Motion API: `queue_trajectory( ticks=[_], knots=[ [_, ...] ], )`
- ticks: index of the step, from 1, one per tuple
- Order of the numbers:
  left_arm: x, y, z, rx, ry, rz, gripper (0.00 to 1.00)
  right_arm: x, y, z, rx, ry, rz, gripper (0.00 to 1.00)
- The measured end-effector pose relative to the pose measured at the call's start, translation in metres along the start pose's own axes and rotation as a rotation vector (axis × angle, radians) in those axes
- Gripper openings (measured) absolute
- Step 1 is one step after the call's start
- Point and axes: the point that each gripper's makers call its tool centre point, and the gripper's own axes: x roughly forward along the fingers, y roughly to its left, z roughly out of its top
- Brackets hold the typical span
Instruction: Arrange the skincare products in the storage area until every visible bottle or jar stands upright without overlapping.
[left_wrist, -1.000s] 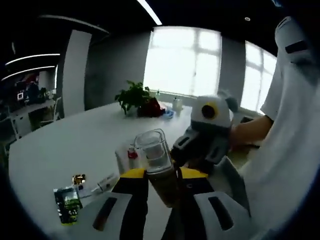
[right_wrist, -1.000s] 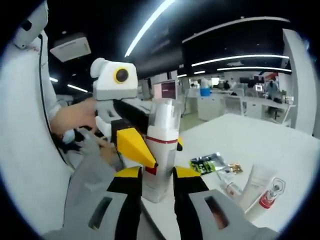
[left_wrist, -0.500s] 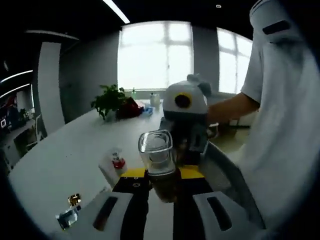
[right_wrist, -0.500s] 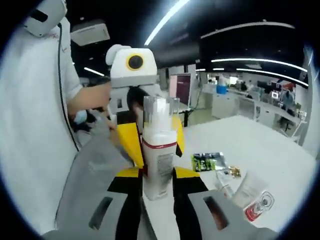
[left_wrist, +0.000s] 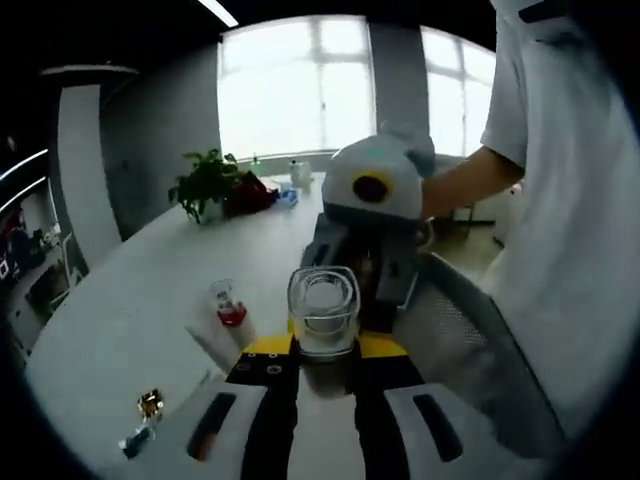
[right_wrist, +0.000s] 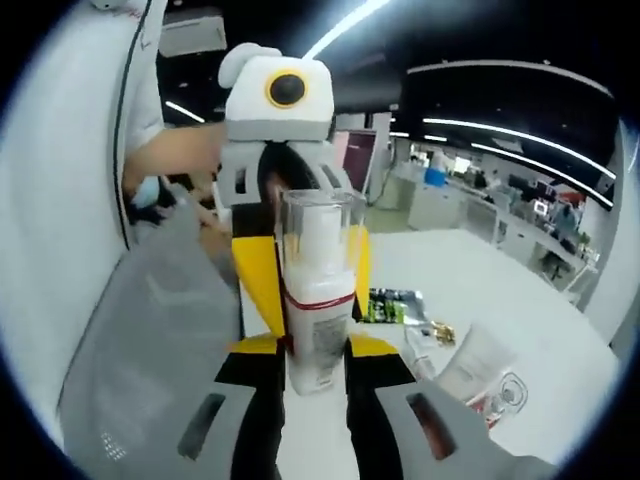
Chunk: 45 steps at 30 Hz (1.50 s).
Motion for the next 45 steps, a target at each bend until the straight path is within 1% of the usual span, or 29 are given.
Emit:
queue_trajectory(
  ticks=[2, 6, 8, 12, 17, 21, 27, 28, 38, 45],
  knots=[
    [0.006, 0.002, -0.006, -0.008, 0.016, 0.0, 0.15, 0.002, -0.002, -0.007, -0.001, 0.015, -0.007, 0.22],
    [0.017, 0.005, -0.013, -0.017, 0.043, 0.003, 0.15, 0.007, -0.009, -0.023, 0.019, 0.017, -0.028, 0.23],
    [0.024, 0.009, -0.019, -0.021, 0.056, 0.008, 0.15, 0.009, -0.012, -0.031, 0.027, 0.023, -0.035, 0.23],
    [0.041, 0.014, -0.03, -0.032, 0.081, 0.015, 0.15, 0.011, -0.018, -0.052, 0.035, 0.069, -0.048, 0.23],
    [0.056, 0.019, -0.039, -0.053, 0.09, 0.018, 0.15, 0.01, -0.023, -0.073, 0.059, 0.088, -0.053, 0.23],
    [0.066, 0.021, -0.046, -0.043, 0.103, 0.021, 0.15, 0.011, -0.026, -0.087, 0.054, 0.103, -0.065, 0.23],
    [0.079, 0.025, -0.059, -0.049, 0.125, 0.01, 0.15, 0.015, -0.027, -0.103, 0.06, 0.124, -0.079, 0.24],
    [0.082, 0.028, -0.065, -0.053, 0.127, 0.005, 0.15, 0.015, -0.027, -0.107, 0.064, 0.127, -0.083, 0.24],
    [0.097, 0.032, -0.086, -0.055, 0.144, -0.018, 0.15, 0.018, -0.028, -0.131, 0.069, 0.161, -0.091, 0.23],
    [0.106, 0.032, -0.088, -0.048, 0.156, -0.031, 0.15, 0.018, -0.031, -0.143, 0.085, 0.167, -0.108, 0.23]
  ],
)
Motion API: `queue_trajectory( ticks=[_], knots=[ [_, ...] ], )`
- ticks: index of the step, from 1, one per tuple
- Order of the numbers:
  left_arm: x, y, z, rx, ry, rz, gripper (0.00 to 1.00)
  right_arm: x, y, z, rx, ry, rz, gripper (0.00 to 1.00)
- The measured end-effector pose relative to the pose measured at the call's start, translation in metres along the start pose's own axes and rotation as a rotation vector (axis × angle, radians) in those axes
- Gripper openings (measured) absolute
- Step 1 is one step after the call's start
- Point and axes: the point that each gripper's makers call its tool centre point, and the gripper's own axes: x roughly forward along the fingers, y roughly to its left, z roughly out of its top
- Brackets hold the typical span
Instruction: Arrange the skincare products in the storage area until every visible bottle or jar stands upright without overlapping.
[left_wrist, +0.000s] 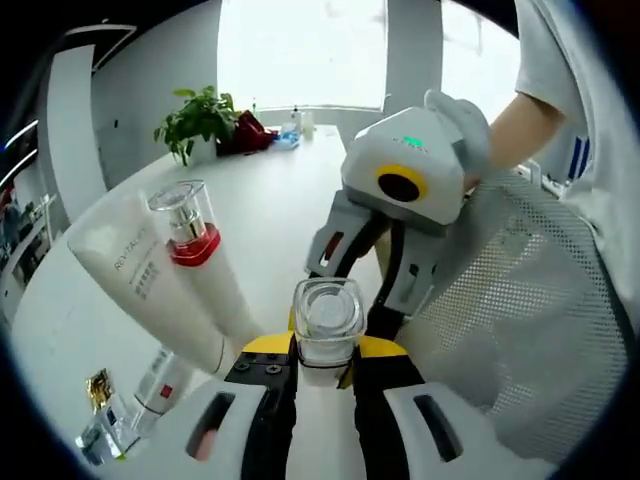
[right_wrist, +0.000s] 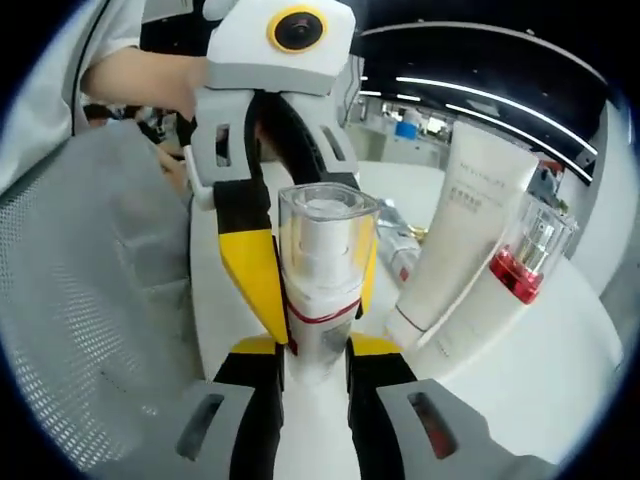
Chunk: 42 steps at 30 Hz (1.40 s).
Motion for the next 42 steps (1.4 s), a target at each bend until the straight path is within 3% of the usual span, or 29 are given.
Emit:
queue_trajectory(
  ticks=[17, 31, 42],
  knots=[
    [0.016, -0.003, -0.005, 0.0, 0.035, -0.027, 0.15, 0.002, 0.0, -0.02, 0.044, 0.019, -0.018, 0.23],
    [0.022, -0.002, 0.007, -0.041, -0.011, -0.038, 0.16, 0.003, -0.003, -0.03, 0.062, 0.036, -0.036, 0.23],
    [0.021, 0.003, 0.005, -0.033, -0.013, -0.033, 0.16, 0.004, -0.008, -0.032, 0.064, 0.048, -0.057, 0.23]
  ],
)
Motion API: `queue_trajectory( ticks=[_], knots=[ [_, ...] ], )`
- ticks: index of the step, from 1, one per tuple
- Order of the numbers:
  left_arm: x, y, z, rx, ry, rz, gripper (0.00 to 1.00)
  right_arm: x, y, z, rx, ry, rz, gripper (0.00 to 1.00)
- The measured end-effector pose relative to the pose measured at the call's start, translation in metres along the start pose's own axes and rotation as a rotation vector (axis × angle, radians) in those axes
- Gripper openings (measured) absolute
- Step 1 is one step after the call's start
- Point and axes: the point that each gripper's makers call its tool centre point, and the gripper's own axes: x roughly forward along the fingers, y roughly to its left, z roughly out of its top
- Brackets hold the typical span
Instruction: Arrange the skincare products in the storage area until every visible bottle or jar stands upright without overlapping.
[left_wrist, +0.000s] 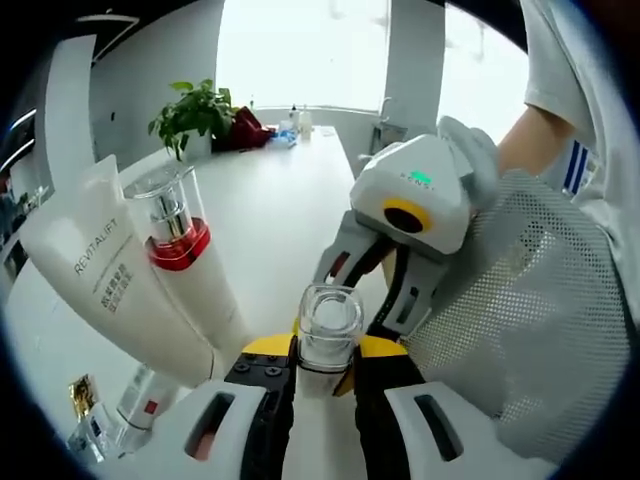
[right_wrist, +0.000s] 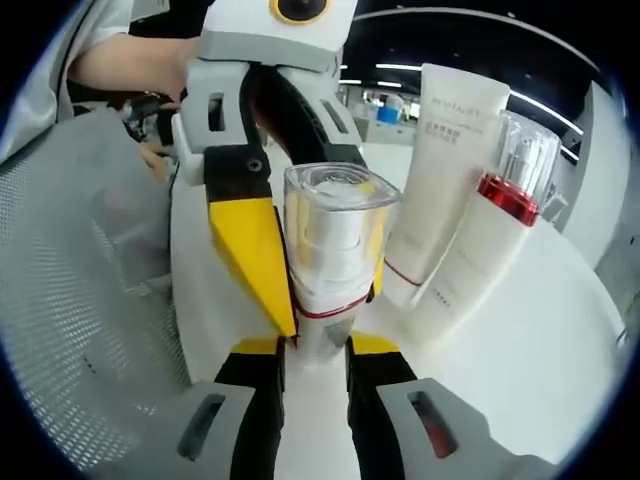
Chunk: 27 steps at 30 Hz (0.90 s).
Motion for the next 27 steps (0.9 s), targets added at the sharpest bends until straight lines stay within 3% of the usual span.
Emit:
queue_trajectory(
  ticks=[7, 19, 27],
  knots=[
    [-0.004, 0.012, 0.005, -0.02, -0.04, 0.015, 0.24, 0.0, -0.004, -0.005, 0.0, 0.02, 0.005, 0.19],
    [-0.006, 0.014, -0.028, 0.064, 0.092, 0.034, 0.22, -0.003, -0.005, -0.009, -0.003, 0.041, -0.001, 0.19],
    [-0.001, 0.018, -0.03, 0.039, 0.092, 0.073, 0.16, -0.008, -0.012, -0.011, 0.005, 0.054, -0.026, 0.16]
  ],
)
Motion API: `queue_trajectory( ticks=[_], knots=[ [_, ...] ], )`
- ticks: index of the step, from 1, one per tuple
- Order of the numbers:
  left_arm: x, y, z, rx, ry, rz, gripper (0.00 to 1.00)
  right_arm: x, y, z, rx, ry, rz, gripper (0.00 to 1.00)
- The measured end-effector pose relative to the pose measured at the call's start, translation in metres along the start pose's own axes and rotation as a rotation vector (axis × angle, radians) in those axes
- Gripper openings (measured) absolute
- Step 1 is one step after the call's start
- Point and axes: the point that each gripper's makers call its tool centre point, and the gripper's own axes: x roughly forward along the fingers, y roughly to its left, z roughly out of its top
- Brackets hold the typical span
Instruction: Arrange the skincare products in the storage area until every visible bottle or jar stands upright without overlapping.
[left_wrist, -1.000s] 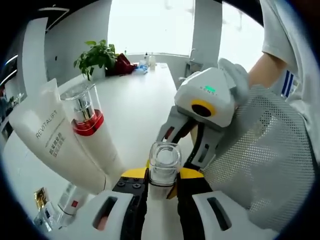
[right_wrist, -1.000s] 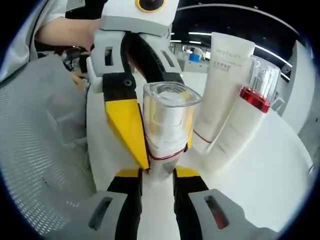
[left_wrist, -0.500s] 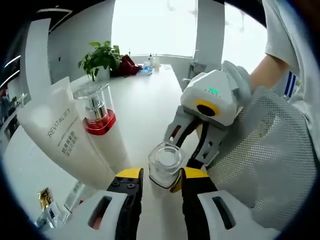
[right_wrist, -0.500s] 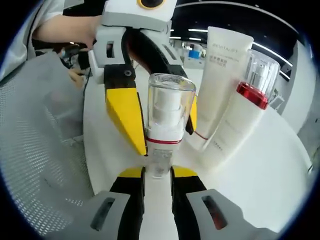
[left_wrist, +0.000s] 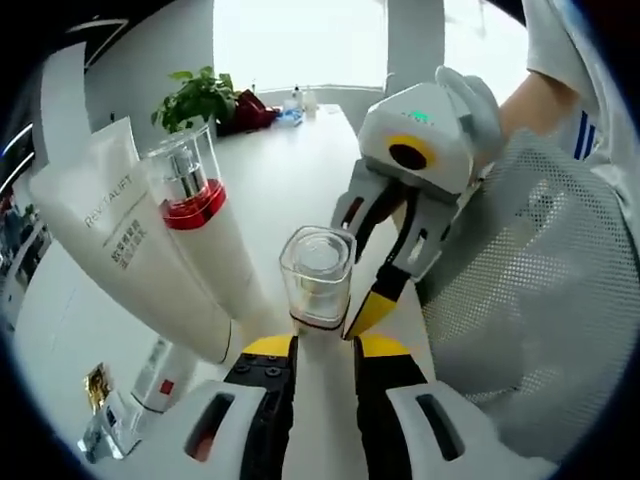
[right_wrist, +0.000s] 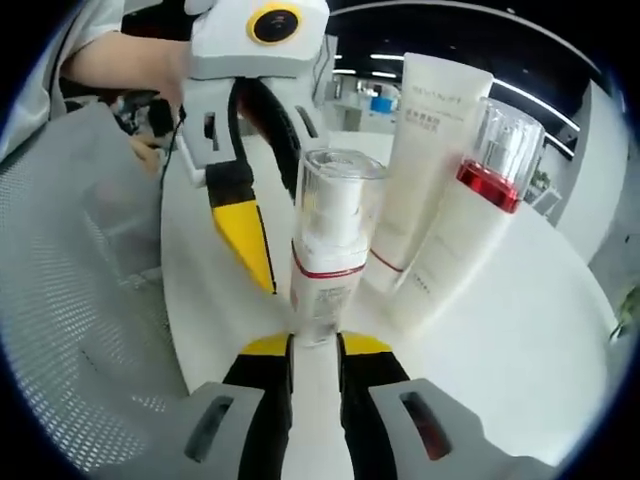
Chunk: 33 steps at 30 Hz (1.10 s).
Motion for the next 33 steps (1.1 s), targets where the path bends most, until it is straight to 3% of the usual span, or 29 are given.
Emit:
queue_trajectory(
  ticks=[19, 33],
  knots=[
    [0.013, 0.035, 0.016, -0.105, -0.069, 0.152, 0.12, -0.001, -0.036, -0.003, 0.016, 0.006, -0.09, 0.14],
    [0.018, 0.029, 0.012, -0.117, -0.057, 0.142, 0.13, -0.004, -0.047, 0.003, -0.028, 0.006, -0.1, 0.13]
  ],
)
